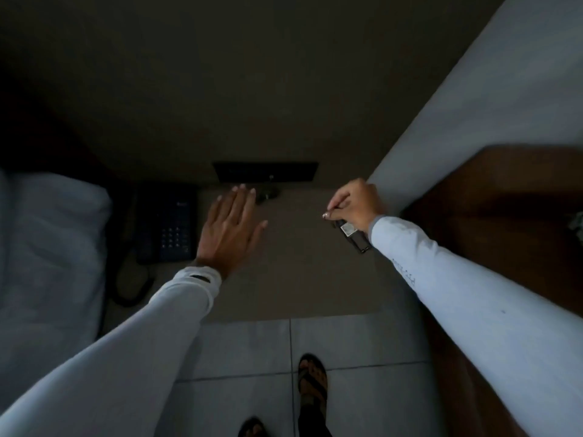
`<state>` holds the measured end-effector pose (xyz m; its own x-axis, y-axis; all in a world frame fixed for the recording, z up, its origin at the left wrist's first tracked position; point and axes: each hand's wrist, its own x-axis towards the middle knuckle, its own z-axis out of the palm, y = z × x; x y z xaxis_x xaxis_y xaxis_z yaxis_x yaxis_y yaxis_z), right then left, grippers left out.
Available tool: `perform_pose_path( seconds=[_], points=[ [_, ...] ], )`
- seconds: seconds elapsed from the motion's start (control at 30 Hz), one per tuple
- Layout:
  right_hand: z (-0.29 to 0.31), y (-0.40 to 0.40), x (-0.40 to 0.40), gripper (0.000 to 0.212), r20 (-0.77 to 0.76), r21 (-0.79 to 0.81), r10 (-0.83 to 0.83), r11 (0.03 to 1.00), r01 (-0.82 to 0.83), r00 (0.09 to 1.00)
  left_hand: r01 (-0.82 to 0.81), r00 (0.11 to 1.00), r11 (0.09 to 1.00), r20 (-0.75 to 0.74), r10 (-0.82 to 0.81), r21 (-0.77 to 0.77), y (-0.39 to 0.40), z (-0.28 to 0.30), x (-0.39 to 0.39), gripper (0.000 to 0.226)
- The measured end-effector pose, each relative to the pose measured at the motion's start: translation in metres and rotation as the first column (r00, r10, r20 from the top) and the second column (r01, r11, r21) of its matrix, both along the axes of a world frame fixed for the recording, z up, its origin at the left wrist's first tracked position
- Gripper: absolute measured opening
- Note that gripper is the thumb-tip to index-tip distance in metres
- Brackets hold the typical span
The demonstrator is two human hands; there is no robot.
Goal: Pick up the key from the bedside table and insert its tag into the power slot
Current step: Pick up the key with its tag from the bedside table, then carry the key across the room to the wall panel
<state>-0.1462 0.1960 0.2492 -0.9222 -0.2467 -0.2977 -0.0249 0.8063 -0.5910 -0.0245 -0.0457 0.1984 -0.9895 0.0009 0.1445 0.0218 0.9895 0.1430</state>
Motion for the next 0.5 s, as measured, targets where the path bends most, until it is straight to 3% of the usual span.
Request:
perform_pose_path(
  seconds=[0.27,0.5],
  points=[
    [0.28,0.042,0.04,0.016,-0.256,0.017,-0.037,0.999,0.042,0.966,0.145,0.943,0.989,-0.302,-0.141,-0.01,0.031,0.274,-0.02,0.064],
    [0.459,0.148,0.123,0.035,-0.523,0.151,-0.101,0.966,0.209,0.846,0.34,0.785,0.937,-0.526,-0.329,-0.078,0.144,0.451,-0.009,0.063]
  ],
)
